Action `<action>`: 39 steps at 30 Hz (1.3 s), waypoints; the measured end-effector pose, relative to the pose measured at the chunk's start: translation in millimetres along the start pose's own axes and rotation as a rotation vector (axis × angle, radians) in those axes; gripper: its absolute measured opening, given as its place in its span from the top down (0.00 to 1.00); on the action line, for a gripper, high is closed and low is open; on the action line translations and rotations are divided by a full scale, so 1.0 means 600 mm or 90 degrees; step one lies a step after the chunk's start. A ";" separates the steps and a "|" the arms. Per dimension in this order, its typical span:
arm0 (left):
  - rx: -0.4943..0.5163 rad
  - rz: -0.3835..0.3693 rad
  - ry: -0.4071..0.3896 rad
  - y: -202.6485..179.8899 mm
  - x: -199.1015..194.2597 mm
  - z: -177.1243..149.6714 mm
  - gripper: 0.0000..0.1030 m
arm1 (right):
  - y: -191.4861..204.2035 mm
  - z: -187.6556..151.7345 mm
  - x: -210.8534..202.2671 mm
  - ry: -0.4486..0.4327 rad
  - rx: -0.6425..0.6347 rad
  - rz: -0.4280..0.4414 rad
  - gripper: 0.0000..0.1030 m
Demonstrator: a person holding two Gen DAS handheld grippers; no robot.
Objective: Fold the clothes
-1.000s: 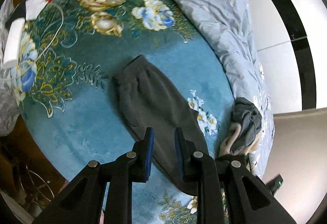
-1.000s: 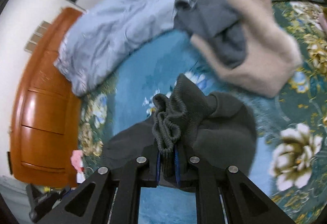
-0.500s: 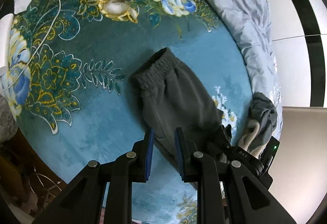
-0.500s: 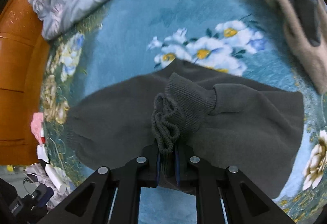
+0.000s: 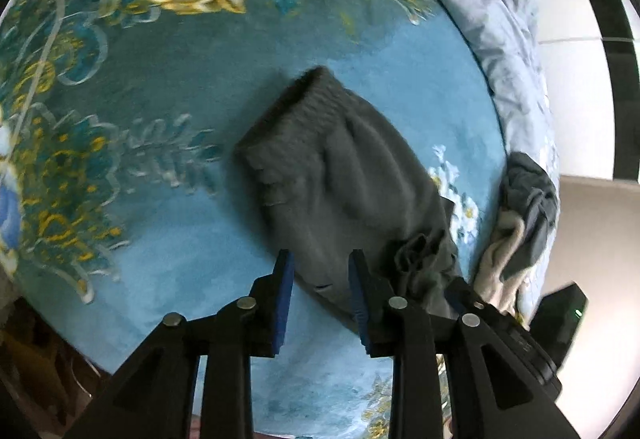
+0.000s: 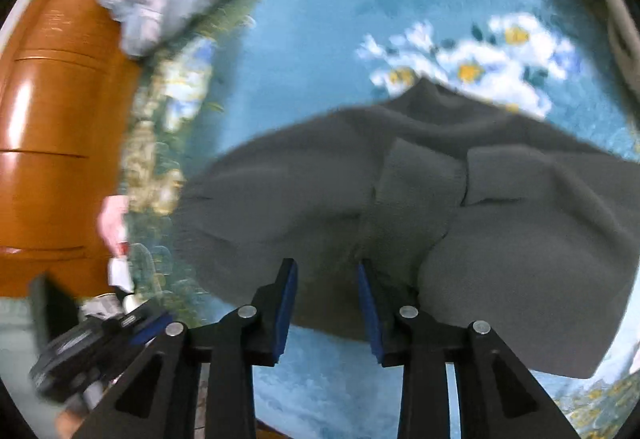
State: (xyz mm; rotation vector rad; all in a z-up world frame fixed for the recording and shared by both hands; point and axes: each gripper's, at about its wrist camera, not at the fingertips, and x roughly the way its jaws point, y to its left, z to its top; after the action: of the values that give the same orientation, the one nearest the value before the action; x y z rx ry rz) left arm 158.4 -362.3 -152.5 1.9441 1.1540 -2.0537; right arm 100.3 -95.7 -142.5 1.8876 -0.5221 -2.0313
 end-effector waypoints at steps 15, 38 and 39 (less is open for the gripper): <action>0.025 -0.105 0.198 -0.152 0.266 -0.043 0.48 | -0.251 -0.048 -0.144 -0.069 0.271 -0.152 0.63; 0.065 -0.057 0.119 -0.096 0.247 -0.039 0.95 | -0.284 -0.034 -0.092 -0.037 0.212 -0.094 0.63; 0.068 -0.054 0.121 -0.094 0.247 -0.040 0.95 | -0.285 -0.032 -0.076 -0.026 0.207 -0.097 0.63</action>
State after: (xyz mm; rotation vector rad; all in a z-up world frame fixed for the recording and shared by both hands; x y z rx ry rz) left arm 119.9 -246.2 -256.4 2.2199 1.2067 -2.0469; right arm 125.5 75.4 -183.8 2.1313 -0.7817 -2.1943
